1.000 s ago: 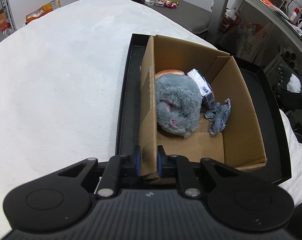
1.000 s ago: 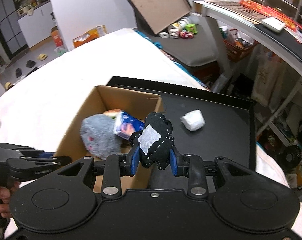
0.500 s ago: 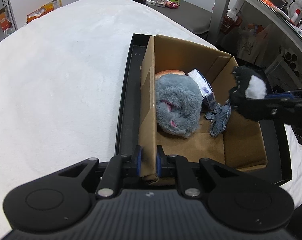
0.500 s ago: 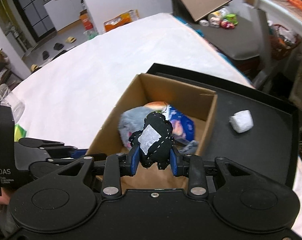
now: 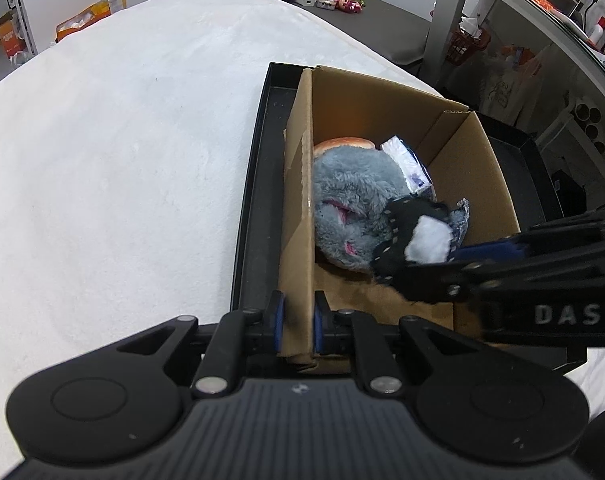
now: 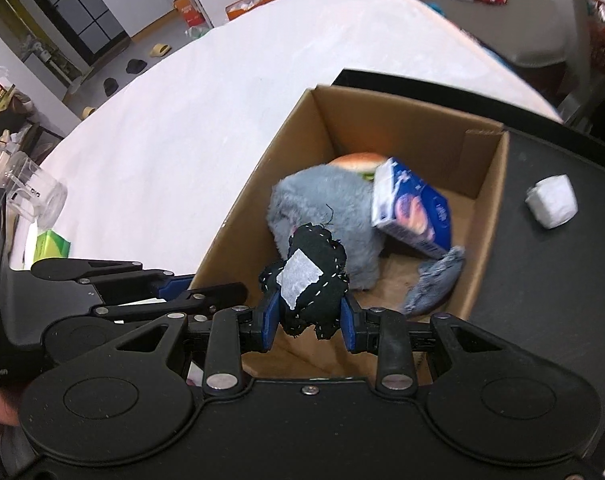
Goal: Organize soft objects
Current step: 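Carry the black stitched plush into the box and open the right gripper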
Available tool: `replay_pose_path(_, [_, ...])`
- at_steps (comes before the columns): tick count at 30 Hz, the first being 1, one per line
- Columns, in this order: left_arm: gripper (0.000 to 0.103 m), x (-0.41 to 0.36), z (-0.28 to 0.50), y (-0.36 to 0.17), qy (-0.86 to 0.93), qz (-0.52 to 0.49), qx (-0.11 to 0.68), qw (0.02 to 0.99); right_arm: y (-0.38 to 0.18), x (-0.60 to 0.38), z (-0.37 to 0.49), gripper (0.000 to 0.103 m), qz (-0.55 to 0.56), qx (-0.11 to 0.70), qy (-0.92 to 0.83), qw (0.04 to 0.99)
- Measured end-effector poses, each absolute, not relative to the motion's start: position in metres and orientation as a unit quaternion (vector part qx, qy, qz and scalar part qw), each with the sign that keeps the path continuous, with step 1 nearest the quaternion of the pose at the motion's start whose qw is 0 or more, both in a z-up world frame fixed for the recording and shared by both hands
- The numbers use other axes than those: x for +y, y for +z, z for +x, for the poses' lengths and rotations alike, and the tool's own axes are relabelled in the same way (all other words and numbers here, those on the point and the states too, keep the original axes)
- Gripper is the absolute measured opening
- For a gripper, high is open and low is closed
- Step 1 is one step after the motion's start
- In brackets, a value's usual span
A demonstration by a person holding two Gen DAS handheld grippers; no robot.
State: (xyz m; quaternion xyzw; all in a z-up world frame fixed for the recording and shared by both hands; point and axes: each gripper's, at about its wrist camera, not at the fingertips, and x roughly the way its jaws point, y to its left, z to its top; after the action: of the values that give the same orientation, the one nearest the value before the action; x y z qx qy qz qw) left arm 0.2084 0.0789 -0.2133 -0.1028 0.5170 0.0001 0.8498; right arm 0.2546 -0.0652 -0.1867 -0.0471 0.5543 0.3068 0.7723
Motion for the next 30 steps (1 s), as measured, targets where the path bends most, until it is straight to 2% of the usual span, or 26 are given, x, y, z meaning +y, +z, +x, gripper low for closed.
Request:
replay_pose_path(22, [0.013,0.081,0.211,-0.215,-0.002,-0.105,0.521,0.847,-0.226,-0.055,0.27,0.031,-0.03,0.627,0.275,0.728])
replay_pose_path(30, [0.013,0.08,0.211,-0.214,-0.002,-0.1,0.522,0.847,-0.212,-0.061,0.266,0.04,-0.016,0.613,0.269,0.743])
